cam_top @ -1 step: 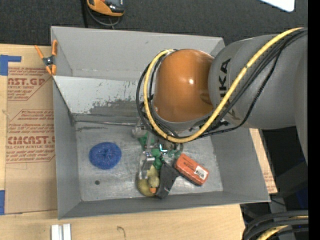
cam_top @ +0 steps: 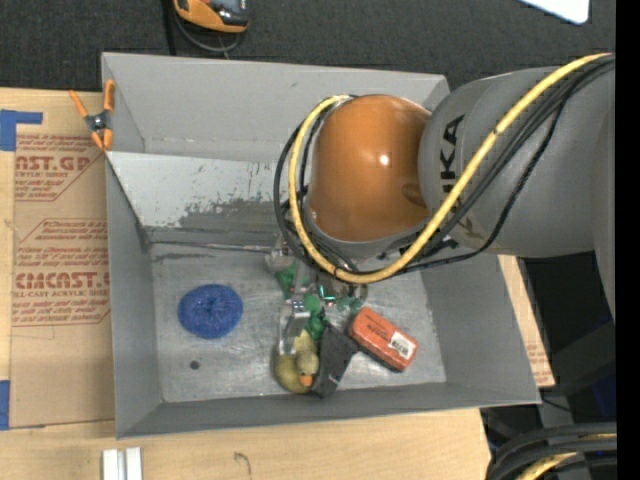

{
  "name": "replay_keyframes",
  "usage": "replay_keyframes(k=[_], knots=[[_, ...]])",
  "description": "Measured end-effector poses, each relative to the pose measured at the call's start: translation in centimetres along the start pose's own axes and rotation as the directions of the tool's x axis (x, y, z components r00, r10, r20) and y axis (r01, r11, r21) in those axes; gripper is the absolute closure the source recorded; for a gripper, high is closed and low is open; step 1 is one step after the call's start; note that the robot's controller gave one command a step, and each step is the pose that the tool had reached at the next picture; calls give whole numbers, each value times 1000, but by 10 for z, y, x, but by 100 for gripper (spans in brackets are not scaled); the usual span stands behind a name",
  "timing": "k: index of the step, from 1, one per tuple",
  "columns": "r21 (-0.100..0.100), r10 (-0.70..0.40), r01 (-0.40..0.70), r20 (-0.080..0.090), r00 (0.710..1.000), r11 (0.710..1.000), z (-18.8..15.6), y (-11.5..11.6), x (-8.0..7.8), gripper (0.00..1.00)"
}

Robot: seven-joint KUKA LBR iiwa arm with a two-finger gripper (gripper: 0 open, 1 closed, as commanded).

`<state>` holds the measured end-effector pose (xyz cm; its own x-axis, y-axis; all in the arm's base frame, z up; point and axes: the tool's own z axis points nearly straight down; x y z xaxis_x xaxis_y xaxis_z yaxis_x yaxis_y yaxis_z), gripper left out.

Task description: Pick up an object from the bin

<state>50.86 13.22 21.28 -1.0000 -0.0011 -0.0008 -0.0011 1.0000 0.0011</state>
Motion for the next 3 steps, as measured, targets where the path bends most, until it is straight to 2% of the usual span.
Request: replay_keyframes(k=[1, 2, 3], knots=[[-1, -41, 41, 7, 999, 999, 45, 34, -16, 0], [1, 57, -57, -2, 998, 998, 64, 84, -14, 0], [-3, -182, 182, 3, 983, 983, 136, 89, -73, 100]])
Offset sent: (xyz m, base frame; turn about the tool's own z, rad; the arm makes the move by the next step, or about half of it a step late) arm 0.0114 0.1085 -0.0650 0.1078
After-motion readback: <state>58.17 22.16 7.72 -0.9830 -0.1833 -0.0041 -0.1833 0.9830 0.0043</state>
